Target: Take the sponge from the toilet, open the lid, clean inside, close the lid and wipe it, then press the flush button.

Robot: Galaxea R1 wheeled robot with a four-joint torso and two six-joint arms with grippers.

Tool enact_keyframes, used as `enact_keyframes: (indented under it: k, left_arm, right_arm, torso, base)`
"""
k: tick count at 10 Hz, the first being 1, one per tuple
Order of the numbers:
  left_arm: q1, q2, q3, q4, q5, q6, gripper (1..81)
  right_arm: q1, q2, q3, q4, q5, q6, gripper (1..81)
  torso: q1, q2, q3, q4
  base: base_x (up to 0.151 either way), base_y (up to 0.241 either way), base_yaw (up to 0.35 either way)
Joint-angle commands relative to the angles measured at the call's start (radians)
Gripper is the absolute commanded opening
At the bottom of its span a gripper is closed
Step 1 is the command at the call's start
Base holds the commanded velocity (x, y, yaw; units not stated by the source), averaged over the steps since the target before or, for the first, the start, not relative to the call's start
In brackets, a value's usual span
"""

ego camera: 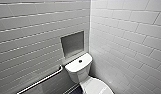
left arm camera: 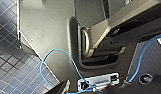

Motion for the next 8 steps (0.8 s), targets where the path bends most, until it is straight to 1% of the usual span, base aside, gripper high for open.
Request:
enact_keyframes:
  k: [1, 2, 3, 5, 7, 8]
  left_arm:
    - [-0.011, -0.005, 0.0, 0.003, 0.043, 0.005, 81.1]
    - [-0.011, -0.002, 0.0, 0.003, 0.043, 0.006, 81.1]
    - [-0.011, 0.002, 0.0, 0.003, 0.043, 0.006, 81.1]
    - [-0.011, 0.002, 0.0, 0.003, 0.043, 0.006, 81.1]
    - [-0.011, 0.001, 0.0, 0.003, 0.043, 0.006, 81.1]
    - [-0.011, 0.001, 0.0, 0.003, 0.043, 0.008, 81.1]
  right_arm:
    - [0.0, -0.016, 0.012, -0.025, -0.054, 0.0, 1.0]
    - [0.002, -0.017, 0.008, -0.025, -0.053, 0.0, 1.0]
    - [0.002, -0.016, 0.003, -0.025, -0.053, 0.0, 1.0]
    - [0.003, -0.011, -0.005, -0.024, -0.053, 0.0, 1.0]
    - [0.003, -0.001, -0.017, -0.024, -0.053, 0.0, 1.0]
    - [0.003, 0.005, -0.028, -0.024, -0.053, 0.0, 1.0]
  torso:
    - [-0.063, 0.098, 0.096, 0.0]
    - [-0.085, 0.131, 0.03, 0.0]
    - [-0.109, 0.165, 0.053, 0.0]
    - [-0.146, 0.223, 0.067, 0.0]
    - [-0.196, 0.299, 0.07, 0.0]
    - [-0.2, 0.333, 0.07, 0.0]
  base:
    - [0.0, 0.0, 0.0]
    - [0.0, 0.0, 0.0]
    - [0.0, 0.0, 0.0]
    - [0.0, 0.0, 0.0]
    - [0.0, 0.0, 0.0]
    - [0.0, 0.0, 0.0]
